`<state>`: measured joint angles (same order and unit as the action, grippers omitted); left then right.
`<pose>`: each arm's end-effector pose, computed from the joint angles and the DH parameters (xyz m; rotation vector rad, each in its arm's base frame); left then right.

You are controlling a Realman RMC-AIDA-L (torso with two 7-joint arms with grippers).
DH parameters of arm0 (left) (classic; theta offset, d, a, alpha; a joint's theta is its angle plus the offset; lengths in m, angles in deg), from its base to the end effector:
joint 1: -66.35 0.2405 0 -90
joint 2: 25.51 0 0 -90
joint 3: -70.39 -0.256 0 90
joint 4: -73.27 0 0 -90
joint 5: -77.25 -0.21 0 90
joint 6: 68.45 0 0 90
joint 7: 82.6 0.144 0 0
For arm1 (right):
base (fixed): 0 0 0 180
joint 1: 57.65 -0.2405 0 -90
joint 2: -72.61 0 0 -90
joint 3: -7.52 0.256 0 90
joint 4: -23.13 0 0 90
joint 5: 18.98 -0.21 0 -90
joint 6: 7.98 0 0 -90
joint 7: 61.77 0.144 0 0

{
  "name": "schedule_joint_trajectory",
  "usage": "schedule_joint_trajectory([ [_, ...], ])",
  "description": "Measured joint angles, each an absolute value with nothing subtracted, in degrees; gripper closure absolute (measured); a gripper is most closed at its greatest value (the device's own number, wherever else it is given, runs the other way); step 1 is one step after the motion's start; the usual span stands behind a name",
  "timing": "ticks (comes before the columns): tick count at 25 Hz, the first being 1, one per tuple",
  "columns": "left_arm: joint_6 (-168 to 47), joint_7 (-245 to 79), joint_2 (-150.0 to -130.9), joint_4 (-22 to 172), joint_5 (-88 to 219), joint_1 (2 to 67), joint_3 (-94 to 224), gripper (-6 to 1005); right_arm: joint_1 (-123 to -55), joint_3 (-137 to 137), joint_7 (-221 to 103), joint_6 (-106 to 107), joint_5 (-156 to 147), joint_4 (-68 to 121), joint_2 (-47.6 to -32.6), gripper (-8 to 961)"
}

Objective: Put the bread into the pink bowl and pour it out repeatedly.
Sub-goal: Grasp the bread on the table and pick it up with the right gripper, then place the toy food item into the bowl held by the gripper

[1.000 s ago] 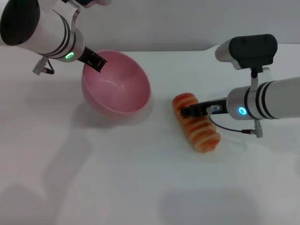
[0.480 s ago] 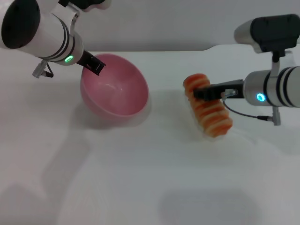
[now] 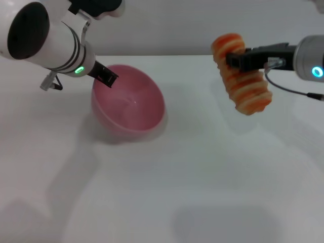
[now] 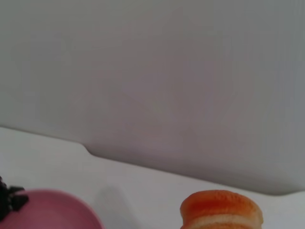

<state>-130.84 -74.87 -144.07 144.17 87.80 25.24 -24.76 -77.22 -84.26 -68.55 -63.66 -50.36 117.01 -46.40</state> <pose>-0.1493 0.4189 -0.0197 -2.1600 -0.6957 0.3926 0.1468 0.3656 0.0146 -2.1547 1.0083 0.2221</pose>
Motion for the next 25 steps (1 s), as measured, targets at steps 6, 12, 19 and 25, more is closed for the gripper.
schedule_joint_trajectory([
  [6,-130.1,-76.0,-144.08,144.8,90.1,25.5,-27.6,861,-77.2,-85.1,-67.7,-65.2,-49.6,121.4,-46.49,621],
  [12,-127.9,-80.6,-144.21,146.1,91.1,25.1,-34.2,861,-78.4,-88.7,-66.8,-62.4,-49.7,119.8,-46.48,669],
  [19,-125.7,-80.6,-144.21,147.2,94.8,25.5,-35.4,860,-79.8,-91.6,-66.5,-57.8,-49.9,113.8,-46.4,710],
  [25,-125.1,-80.8,-144.18,147.3,95.3,25.5,-35.8,860,-81.4,-94.3,-66.5,-54.3,-50.8,109.0,-46.41,717],
])
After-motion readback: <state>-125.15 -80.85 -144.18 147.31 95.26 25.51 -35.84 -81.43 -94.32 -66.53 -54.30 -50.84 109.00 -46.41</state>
